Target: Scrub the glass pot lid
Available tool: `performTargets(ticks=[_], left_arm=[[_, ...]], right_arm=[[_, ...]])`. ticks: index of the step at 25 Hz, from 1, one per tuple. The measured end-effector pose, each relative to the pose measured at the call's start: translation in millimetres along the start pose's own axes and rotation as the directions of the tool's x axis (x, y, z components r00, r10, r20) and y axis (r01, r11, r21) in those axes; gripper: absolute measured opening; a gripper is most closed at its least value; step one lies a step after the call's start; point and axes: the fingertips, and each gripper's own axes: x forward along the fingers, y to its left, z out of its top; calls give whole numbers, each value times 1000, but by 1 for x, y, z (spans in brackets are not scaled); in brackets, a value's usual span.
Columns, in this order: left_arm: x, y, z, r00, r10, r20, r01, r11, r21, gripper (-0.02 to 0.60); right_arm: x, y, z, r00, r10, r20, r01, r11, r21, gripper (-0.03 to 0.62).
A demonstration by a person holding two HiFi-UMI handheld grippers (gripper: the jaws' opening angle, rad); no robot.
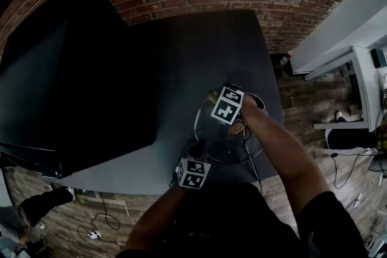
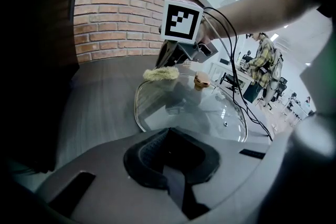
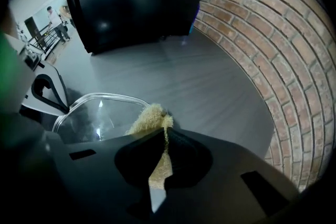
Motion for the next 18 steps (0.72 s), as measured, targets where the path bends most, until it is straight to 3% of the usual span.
performTargets(ticks=[18], left_arm=[[-1, 2, 0, 1000, 5, -10, -5, 1000, -1, 32]], right_arm=[[-21, -46, -107, 993, -80, -86, 96, 974, 205, 25]])
